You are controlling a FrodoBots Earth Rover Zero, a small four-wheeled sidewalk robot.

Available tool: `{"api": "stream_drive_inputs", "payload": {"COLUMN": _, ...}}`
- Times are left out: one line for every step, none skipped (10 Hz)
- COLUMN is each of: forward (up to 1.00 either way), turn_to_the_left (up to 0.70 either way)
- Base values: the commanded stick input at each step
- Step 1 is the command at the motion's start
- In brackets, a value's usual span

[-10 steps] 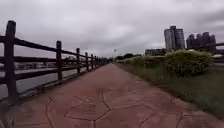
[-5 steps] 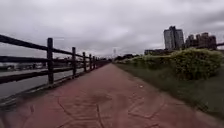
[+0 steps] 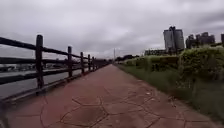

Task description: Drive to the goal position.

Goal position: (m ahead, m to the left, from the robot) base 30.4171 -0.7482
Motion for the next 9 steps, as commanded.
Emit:
{"api": "stream_drive_inputs", "payload": {"forward": 1.0, "turn_to_the_left": 0.0}}
{"api": "stream_drive_inputs", "payload": {"forward": 1.0, "turn_to_the_left": 0.0}}
{"api": "stream_drive_inputs", "payload": {"forward": 1.0, "turn_to_the_left": 0.0}}
{"api": "stream_drive_inputs", "payload": {"forward": 1.0, "turn_to_the_left": 0.0}}
{"api": "stream_drive_inputs", "payload": {"forward": 1.0, "turn_to_the_left": 0.0}}
{"api": "stream_drive_inputs", "payload": {"forward": 1.0, "turn_to_the_left": 0.0}}
{"api": "stream_drive_inputs", "payload": {"forward": 1.0, "turn_to_the_left": 0.0}}
{"api": "stream_drive_inputs", "payload": {"forward": 1.0, "turn_to_the_left": 0.0}}
{"api": "stream_drive_inputs", "payload": {"forward": 1.0, "turn_to_the_left": 0.0}}
